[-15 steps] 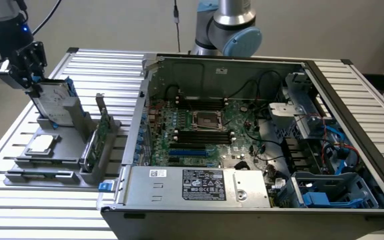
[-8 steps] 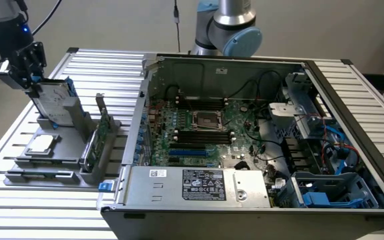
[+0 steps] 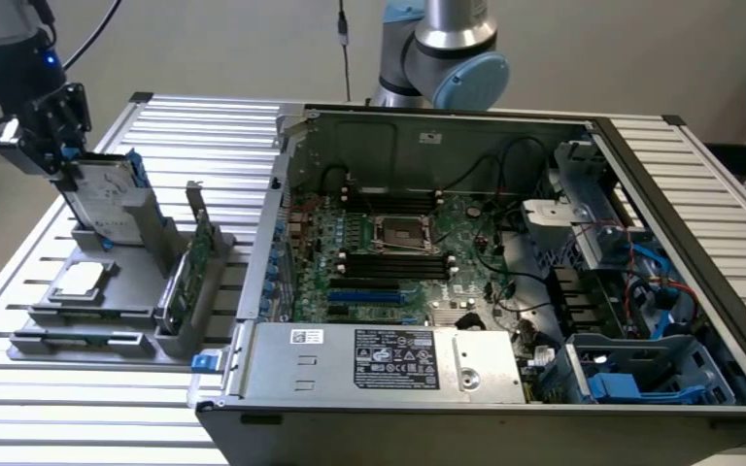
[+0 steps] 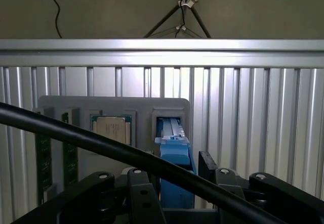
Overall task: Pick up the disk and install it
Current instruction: 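Pick up the disk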
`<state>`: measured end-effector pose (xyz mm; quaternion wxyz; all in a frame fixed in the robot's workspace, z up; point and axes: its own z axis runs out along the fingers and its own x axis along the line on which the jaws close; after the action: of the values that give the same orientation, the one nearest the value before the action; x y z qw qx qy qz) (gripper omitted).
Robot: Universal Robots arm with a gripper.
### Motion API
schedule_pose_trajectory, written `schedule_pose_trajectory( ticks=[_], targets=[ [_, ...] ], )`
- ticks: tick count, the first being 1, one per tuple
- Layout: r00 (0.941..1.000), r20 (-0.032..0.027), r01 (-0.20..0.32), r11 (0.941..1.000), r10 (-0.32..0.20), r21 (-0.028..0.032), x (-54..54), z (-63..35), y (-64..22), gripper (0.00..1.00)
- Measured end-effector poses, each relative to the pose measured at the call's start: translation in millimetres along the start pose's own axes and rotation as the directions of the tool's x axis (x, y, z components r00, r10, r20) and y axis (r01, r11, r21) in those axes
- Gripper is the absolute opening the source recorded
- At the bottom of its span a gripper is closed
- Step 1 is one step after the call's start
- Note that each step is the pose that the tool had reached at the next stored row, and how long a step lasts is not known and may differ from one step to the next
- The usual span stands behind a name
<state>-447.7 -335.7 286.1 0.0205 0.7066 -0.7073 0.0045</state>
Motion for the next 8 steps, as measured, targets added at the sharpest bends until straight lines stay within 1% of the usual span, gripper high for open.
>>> schedule_pose_trajectory(
  ticks=[8],
  targets=[
    [1.0,0.0,0.002,1.0,-0.002,0.0001,-0.6,1.0,0.0,0.48]
  ],
)
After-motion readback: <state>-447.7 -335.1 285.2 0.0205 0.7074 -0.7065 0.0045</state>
